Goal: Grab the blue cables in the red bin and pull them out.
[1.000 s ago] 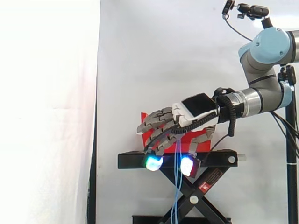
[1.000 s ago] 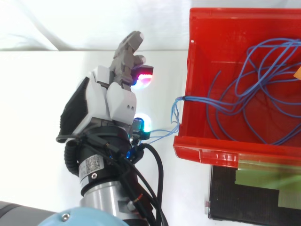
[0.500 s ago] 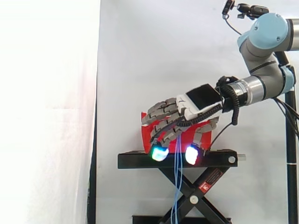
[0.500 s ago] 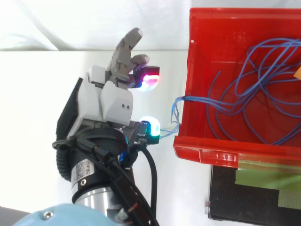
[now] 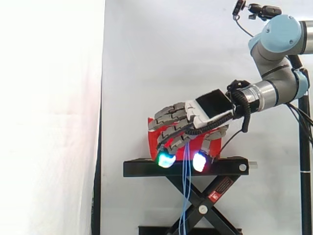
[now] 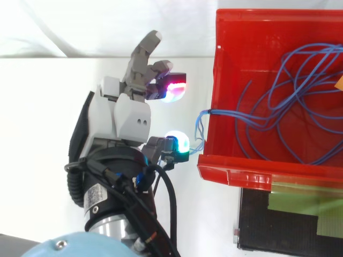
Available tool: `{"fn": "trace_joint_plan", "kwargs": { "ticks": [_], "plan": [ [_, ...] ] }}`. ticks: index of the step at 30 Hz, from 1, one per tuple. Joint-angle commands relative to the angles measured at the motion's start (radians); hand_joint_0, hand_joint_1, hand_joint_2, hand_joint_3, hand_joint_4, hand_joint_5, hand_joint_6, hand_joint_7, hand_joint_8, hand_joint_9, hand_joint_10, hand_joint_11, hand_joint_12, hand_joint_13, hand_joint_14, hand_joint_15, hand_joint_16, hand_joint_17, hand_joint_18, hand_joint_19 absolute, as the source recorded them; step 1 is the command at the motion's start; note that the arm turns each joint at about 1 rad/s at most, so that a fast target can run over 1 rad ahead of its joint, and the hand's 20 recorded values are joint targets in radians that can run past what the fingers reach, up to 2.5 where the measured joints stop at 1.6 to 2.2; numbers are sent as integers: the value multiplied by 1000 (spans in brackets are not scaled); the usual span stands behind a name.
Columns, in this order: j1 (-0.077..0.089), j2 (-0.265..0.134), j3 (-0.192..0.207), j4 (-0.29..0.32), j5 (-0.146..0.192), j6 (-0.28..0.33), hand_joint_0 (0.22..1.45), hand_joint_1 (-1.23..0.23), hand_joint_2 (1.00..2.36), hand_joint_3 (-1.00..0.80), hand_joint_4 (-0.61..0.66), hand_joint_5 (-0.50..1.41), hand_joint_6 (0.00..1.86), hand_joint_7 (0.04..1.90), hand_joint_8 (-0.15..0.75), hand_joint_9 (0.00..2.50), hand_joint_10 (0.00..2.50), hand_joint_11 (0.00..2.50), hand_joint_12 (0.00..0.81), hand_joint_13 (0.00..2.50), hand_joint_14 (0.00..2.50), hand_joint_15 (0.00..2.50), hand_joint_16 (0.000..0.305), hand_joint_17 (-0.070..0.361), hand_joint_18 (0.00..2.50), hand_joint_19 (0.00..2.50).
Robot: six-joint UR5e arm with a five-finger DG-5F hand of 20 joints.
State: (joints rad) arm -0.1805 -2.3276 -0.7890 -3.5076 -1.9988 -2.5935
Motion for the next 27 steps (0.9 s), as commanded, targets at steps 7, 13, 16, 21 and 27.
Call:
{"fn": "trace_joint_plan", "kwargs": {
  "ticks": [7,13,16,21,27],
  "plan": [
    [-8,1,-24,30,0,-12,759,-934,1000,-1000,174,682,11,582,259,668,15,422,361,325,11,297,51,114,196,448],
    [-14,1,-24,27,0,-30,763,-932,1000,-1000,173,699,10,594,260,678,15,428,359,325,11,294,50,113,199,445],
    [-17,1,-24,27,2,-33,766,-934,1000,-1000,175,712,10,604,260,683,16,432,358,325,11,290,50,113,206,449],
    [-20,1,-22,27,2,-44,769,-936,1000,-1000,167,741,7,635,261,685,15,425,357,328,11,292,50,112,211,447],
    [-24,1,-18,27,2,-60,770,-938,1000,-1000,167,750,8,641,262,687,18,433,358,330,11,294,50,112,219,456]
  ]
}}
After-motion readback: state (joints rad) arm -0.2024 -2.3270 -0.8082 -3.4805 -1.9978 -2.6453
